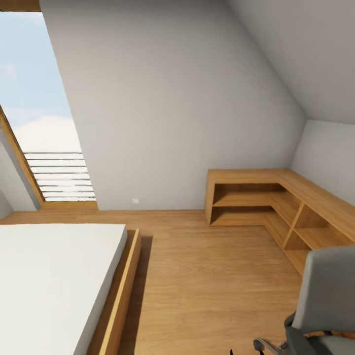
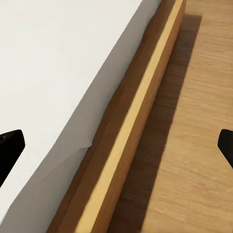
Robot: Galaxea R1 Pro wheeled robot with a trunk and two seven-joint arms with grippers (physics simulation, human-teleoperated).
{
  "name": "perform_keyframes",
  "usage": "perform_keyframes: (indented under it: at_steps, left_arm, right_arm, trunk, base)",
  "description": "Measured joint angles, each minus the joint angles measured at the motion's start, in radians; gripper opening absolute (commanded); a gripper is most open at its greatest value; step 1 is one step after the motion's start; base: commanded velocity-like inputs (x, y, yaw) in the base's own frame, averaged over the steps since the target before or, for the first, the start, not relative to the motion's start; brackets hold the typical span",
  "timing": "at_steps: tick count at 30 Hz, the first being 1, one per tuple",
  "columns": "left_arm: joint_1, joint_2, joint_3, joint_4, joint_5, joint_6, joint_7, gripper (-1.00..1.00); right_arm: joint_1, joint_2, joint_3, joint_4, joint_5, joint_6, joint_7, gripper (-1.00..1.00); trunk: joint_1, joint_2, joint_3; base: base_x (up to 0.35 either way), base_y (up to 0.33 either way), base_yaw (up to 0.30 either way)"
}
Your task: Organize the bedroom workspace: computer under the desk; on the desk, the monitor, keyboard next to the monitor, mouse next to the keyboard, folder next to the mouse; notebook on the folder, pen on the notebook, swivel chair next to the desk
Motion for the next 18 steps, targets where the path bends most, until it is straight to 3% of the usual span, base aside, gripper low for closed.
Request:
perform_keyframes:
  at_steps: [18]
  left_arm:
    - [0.0,-0.001,0.0,0.0,0.0,0.0,0.0,1.0]
  right_arm:
    - [0.0,0.0,0.0,0.0,0.0,0.0,0.002,1.0]
  trunk:
    - [0.0,0.0,0.0]
  base:
    - [0.306,0.0,0.009]
